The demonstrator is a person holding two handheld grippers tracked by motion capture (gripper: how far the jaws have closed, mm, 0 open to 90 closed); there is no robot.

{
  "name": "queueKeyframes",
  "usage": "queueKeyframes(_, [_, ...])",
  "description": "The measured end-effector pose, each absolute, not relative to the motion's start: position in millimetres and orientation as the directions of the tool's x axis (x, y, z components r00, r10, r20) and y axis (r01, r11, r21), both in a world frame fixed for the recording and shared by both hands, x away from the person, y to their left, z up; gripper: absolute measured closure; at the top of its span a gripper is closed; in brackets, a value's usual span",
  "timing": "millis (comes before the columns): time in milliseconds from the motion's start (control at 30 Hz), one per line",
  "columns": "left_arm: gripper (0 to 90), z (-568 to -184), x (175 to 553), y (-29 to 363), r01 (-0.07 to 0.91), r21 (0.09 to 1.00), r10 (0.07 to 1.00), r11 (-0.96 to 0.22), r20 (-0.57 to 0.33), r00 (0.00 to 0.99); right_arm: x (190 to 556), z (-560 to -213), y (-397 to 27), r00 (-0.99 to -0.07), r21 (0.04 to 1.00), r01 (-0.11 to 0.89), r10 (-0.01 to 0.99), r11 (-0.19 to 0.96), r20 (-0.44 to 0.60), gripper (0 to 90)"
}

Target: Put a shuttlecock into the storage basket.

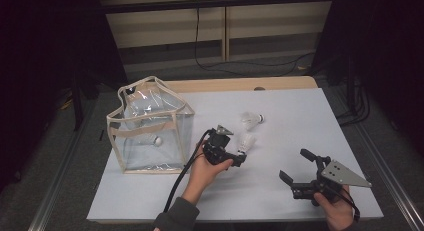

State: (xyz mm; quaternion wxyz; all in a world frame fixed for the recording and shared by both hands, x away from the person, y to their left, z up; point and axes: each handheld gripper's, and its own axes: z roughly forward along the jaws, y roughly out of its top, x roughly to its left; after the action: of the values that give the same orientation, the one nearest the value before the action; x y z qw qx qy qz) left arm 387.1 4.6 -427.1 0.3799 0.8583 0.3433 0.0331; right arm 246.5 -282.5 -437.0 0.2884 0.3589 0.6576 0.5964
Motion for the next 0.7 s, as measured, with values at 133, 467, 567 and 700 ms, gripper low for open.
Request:
queueKeyframes(133, [16.6,-429.2,387.8,2.6,0.567,0.671,0.618,-0.477,-0.202,0.759,246.4,-437.1,-282.4,-0.578,0.991,0.127,0.815,0.032,0.048,0.3])
queueKeyframes(467, [22.9,-432.2,390.1,-0.1,0.576,0.666,0.624,-0.473,-0.209,0.753,246.4,-436.9,-282.4,-0.578,0.992,0.126,0.814,0.030,0.049,0.3])
queueKeyframes(567, [24.7,-433.0,390.5,-0.9,0.575,0.666,0.620,-0.475,-0.210,0.756,246.6,-437.0,-282.4,-0.580,0.992,0.125,0.814,0.034,0.045,0.3])
queueKeyframes(700, [28.1,-433.8,390.7,-2.7,0.571,0.669,0.623,-0.477,-0.202,0.756,246.3,-436.8,-282.3,-0.579,0.991,0.126,0.814,0.032,0.047,0.3])
